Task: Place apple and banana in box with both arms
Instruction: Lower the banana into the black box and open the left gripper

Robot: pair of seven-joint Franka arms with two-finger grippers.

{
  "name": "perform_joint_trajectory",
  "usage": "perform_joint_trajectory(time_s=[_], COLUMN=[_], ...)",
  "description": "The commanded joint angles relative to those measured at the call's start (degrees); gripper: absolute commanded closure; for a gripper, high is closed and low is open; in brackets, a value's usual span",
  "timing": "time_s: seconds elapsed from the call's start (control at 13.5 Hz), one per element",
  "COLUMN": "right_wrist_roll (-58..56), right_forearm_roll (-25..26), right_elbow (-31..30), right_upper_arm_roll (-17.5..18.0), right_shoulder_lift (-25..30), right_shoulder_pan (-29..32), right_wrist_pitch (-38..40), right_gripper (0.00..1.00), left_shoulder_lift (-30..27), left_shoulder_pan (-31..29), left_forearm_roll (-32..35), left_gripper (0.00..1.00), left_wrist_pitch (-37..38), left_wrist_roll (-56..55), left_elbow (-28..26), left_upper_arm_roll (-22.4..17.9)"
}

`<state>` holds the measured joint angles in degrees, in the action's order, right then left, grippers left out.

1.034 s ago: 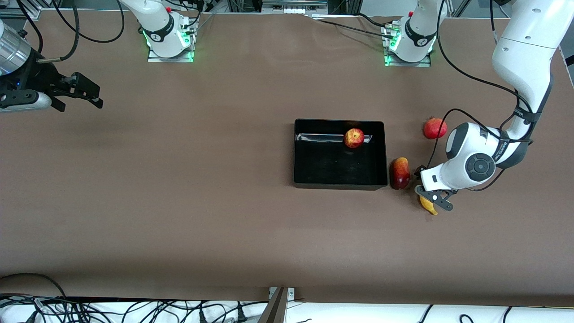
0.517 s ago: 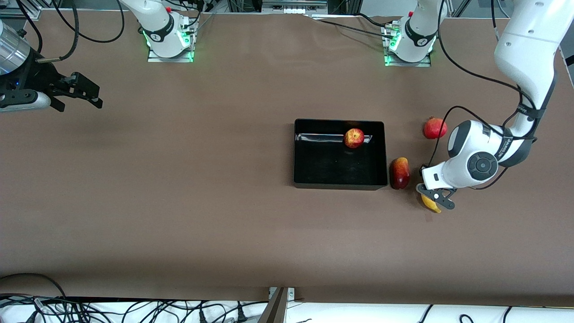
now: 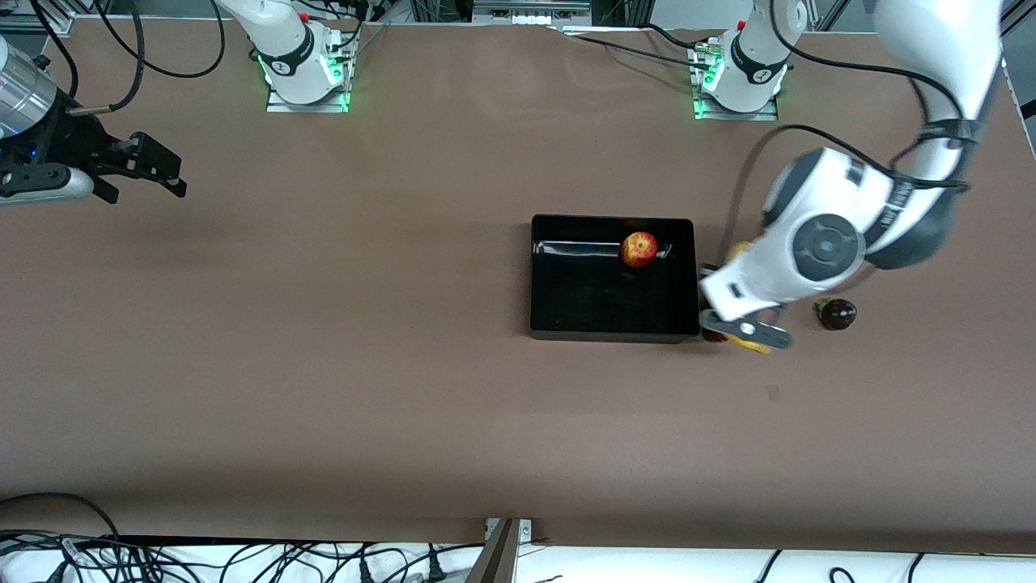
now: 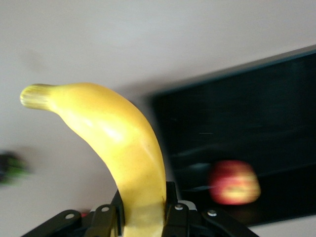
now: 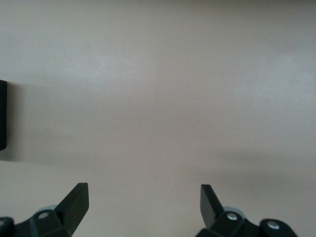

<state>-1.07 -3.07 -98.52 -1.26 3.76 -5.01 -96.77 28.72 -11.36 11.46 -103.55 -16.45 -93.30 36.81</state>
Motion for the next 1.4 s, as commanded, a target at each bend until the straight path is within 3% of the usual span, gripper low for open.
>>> perform_joint_trajectory(time_s=[0.0, 0.3, 0.66, 0.74, 0.81, 0.89, 1.03, 1.33], right_wrist_roll=[-0.34, -0.33, -0.33, -0.33, -0.33, -0.33, -0.33, -0.42], right_forearm_roll=[0.69, 0.87, 0.87, 0.87, 0.87, 0.87, 0.87, 0.87], right_elbow=[1.32, 1.32, 1.32, 1.4, 1.4, 1.4, 1.4, 1.49], right_upper_arm_roll=[0.91, 1.09, 1.0, 1.0, 1.0, 1.0, 1.0, 0.91], right_shoulder_lift=[-1.12, -1.12, -1.3, -1.38, -1.39, -1.39, -1.39, -1.47], right_shoulder_pan=[0.18, -0.7, -0.53, -0.7, -0.7, -0.7, -0.7, -0.7], right_wrist_pitch=[-0.18, -0.18, -0.26, -0.27, -0.35, -0.53, -0.7, -0.7], right_gripper=[0.0, 0.0, 0.0, 0.0, 0.0, 0.0, 0.0, 0.0], left_shoulder_lift=[6.6, 13.54, 20.06, 20.76, 20.59, 20.15, 17.0, 5.15], left_shoulder_pan=[7.03, 13.02, 16.27, 16.71, 16.81, 16.28, 15.58, 9.79], left_forearm_roll=[-4.17, -4.08, -3.29, -3.29, -3.29, -3.11, -2.76, -2.67], left_gripper=[1.0, 1.0, 1.0, 0.96, 0.66, 0.01, 0.0, 0.0], left_wrist_pitch=[-1.37, -9.02, -18.52, -18.7, -18.53, -18.18, -15.91, -4.85], left_wrist_roll=[-9.98, -19.4, -19.41, -19.5, -19.41, -19.32, -19.32, -18.8], left_elbow=[5.3, 5.4, 4.61, 4.61, 4.61, 4.79, 5.23, 6.19], left_upper_arm_roll=[-0.34, -0.51, -0.95, -1.65, -2.26, -2.36, -3.23, -3.23])
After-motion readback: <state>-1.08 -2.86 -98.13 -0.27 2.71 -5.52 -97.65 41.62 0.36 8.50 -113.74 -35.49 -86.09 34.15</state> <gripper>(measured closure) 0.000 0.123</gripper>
